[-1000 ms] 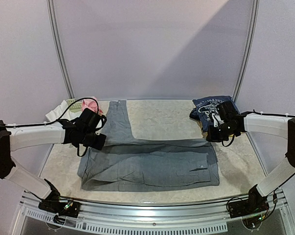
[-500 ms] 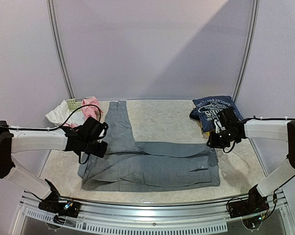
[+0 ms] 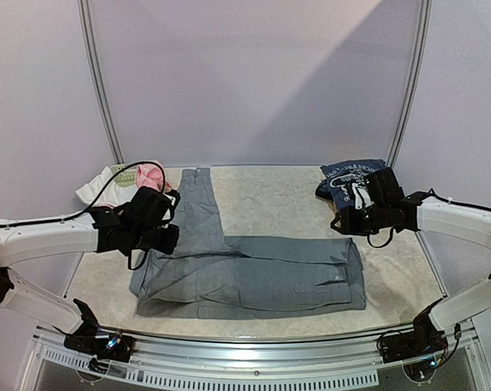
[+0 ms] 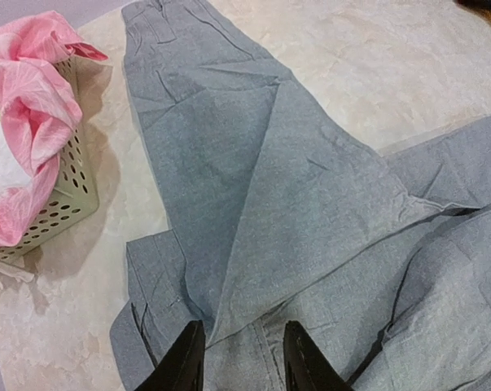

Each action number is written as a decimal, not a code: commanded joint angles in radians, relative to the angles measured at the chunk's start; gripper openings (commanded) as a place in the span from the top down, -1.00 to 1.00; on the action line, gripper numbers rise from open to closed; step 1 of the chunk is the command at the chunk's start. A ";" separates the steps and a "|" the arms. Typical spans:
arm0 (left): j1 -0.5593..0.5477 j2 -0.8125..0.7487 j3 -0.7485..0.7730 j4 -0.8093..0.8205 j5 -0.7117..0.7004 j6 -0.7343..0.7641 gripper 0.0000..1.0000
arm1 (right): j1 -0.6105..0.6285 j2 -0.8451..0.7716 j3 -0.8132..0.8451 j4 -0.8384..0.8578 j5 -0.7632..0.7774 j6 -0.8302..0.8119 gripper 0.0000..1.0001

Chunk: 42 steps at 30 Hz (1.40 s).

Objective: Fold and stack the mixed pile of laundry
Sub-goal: Fold the 1/3-folded shirt at the center of the board.

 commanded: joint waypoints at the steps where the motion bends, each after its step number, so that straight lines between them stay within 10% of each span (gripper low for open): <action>1: -0.012 0.070 0.025 0.043 -0.029 0.014 0.30 | 0.030 0.091 0.021 0.054 -0.040 0.017 0.15; 13: 0.021 0.271 0.102 0.114 -0.023 0.022 0.30 | 0.043 0.354 0.113 0.046 -0.002 -0.002 0.16; 42: 0.156 0.215 0.176 0.130 -0.130 0.065 0.29 | 0.018 0.572 0.231 -0.002 0.173 -0.077 0.22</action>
